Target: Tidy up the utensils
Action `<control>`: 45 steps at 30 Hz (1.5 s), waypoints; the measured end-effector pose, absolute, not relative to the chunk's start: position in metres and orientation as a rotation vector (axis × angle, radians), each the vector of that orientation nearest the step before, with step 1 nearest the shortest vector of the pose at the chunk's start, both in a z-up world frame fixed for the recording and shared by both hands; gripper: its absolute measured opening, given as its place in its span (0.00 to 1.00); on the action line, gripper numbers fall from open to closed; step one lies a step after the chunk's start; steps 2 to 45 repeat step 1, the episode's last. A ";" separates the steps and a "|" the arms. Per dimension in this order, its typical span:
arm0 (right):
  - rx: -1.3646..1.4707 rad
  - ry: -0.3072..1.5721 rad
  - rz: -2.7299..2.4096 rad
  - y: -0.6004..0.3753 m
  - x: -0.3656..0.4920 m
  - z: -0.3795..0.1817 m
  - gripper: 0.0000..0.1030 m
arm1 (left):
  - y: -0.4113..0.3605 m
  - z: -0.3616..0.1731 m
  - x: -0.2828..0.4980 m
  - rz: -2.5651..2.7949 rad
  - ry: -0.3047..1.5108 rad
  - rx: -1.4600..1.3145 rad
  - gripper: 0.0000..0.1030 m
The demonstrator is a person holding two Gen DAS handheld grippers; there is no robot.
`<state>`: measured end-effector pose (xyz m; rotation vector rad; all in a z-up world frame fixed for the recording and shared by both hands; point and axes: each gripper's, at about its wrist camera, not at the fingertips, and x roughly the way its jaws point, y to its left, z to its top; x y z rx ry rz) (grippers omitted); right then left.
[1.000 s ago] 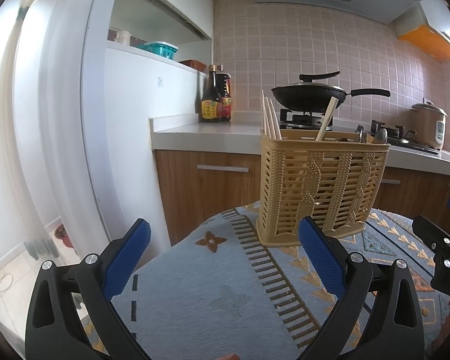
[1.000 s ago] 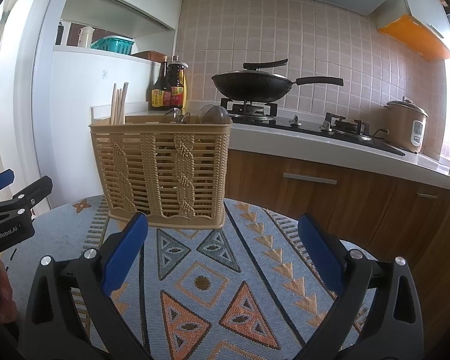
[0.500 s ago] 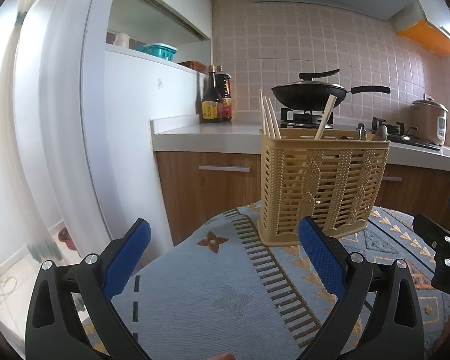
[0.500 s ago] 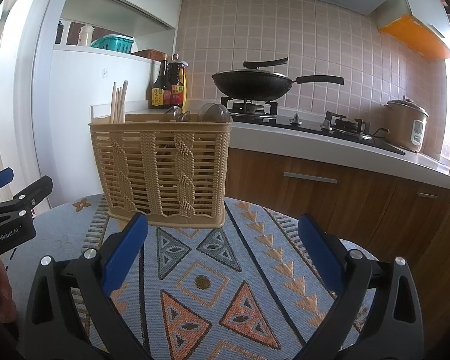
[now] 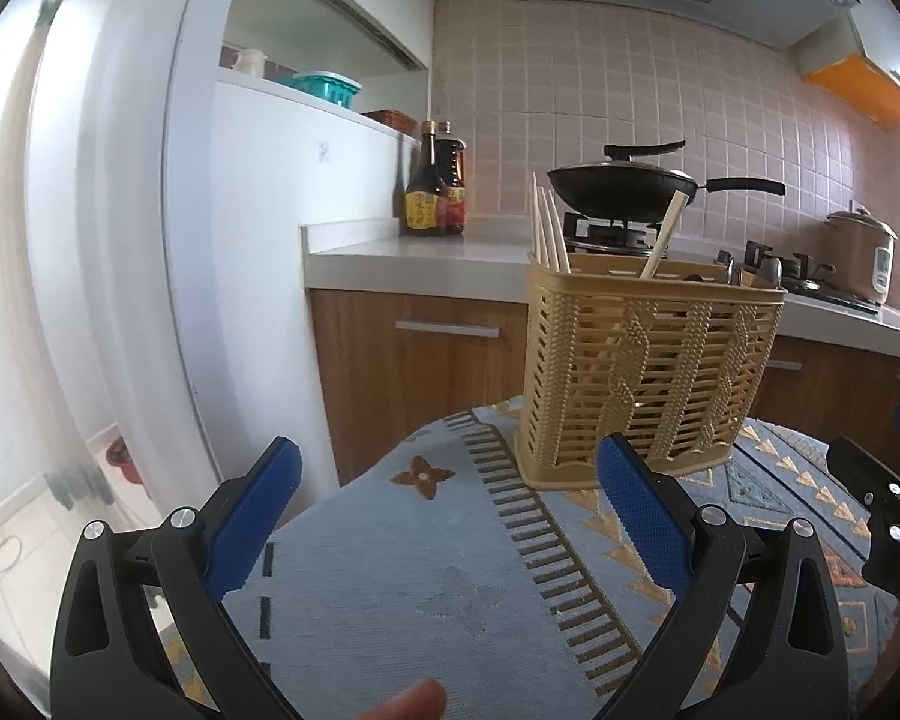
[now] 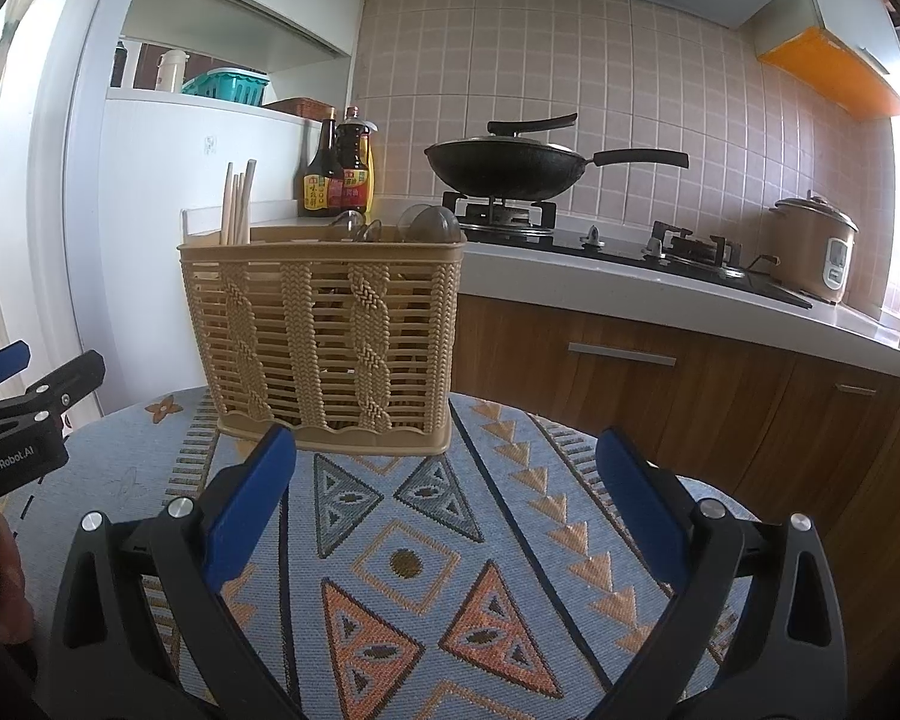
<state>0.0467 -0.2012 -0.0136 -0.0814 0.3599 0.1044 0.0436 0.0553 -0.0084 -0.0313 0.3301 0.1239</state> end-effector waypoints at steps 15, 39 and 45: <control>-0.079 0.363 0.103 -0.201 0.047 -0.014 0.93 | 0.056 -0.009 0.044 0.123 0.334 -0.033 0.93; -0.079 0.363 0.103 -0.201 0.047 -0.014 0.93 | 0.056 -0.009 0.044 0.123 0.334 -0.033 0.93; -0.079 0.363 0.103 -0.201 0.047 -0.014 0.93 | 0.056 -0.009 0.044 0.123 0.334 -0.033 0.93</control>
